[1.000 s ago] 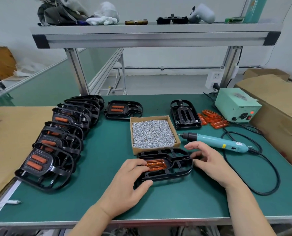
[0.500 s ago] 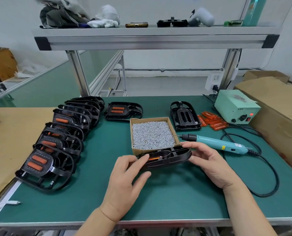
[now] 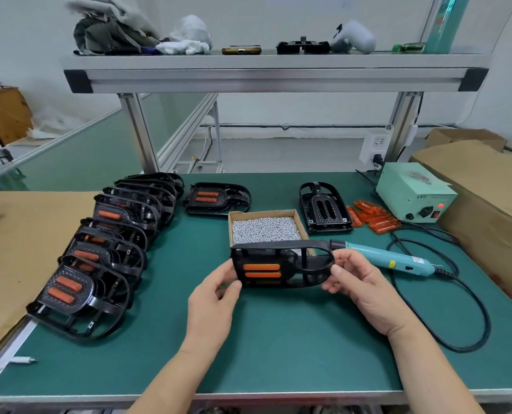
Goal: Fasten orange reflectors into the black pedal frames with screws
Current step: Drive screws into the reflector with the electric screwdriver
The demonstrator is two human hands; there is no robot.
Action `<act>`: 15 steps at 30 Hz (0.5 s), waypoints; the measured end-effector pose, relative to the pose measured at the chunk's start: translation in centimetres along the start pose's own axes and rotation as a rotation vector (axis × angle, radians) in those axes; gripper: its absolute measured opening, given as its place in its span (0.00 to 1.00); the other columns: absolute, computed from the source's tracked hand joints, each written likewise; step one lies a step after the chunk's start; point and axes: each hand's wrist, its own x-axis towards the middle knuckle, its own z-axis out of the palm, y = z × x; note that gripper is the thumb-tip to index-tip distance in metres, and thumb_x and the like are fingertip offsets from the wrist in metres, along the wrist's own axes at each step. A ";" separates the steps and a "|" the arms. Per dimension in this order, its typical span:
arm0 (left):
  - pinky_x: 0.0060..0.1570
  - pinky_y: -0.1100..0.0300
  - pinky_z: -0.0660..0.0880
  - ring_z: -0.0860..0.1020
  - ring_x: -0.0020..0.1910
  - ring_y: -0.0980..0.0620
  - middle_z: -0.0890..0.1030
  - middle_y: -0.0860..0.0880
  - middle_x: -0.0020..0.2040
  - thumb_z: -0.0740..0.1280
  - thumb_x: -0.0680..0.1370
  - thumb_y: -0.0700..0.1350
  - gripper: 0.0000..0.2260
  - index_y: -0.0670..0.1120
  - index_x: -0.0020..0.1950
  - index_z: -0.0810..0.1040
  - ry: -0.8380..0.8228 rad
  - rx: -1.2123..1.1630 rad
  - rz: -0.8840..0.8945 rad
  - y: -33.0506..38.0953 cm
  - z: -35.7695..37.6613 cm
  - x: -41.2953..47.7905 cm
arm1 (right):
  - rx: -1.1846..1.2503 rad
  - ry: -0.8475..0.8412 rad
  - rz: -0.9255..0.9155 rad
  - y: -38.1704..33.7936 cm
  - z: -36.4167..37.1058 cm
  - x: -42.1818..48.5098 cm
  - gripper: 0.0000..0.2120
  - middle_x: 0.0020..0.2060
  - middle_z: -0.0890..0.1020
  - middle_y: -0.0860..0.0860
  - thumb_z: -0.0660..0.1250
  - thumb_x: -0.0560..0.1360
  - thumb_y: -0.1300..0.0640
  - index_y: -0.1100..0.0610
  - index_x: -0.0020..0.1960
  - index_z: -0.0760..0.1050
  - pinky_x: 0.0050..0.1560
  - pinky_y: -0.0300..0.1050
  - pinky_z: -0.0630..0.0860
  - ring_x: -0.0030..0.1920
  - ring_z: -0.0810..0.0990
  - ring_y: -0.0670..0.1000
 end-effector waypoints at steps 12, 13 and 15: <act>0.38 0.65 0.78 0.81 0.39 0.55 0.85 0.48 0.40 0.67 0.79 0.36 0.09 0.49 0.47 0.83 -0.014 -0.085 -0.107 -1.0 -0.5 0.3 | -0.054 0.003 0.100 0.2 0.2 0.3 0.05 0.43 0.84 0.61 0.63 0.82 0.62 0.63 0.55 0.76 0.39 0.40 0.80 0.38 0.83 0.54; 0.37 0.65 0.78 0.81 0.38 0.55 0.85 0.47 0.40 0.67 0.79 0.35 0.09 0.48 0.47 0.83 0.012 -0.106 -0.106 -1.0 -0.8 0.5 | -0.047 0.016 0.105 0.1 0.3 0.3 0.06 0.43 0.84 0.61 0.63 0.82 0.62 0.63 0.56 0.76 0.38 0.40 0.80 0.38 0.83 0.54; 0.36 0.65 0.79 0.82 0.36 0.56 0.85 0.48 0.39 0.66 0.79 0.34 0.09 0.47 0.47 0.82 0.094 -0.145 -0.088 -1.0 -1.4 1.3 | -0.029 0.048 0.115 0.0 0.6 0.2 0.10 0.43 0.83 0.60 0.65 0.80 0.60 0.64 0.58 0.76 0.38 0.40 0.79 0.38 0.83 0.54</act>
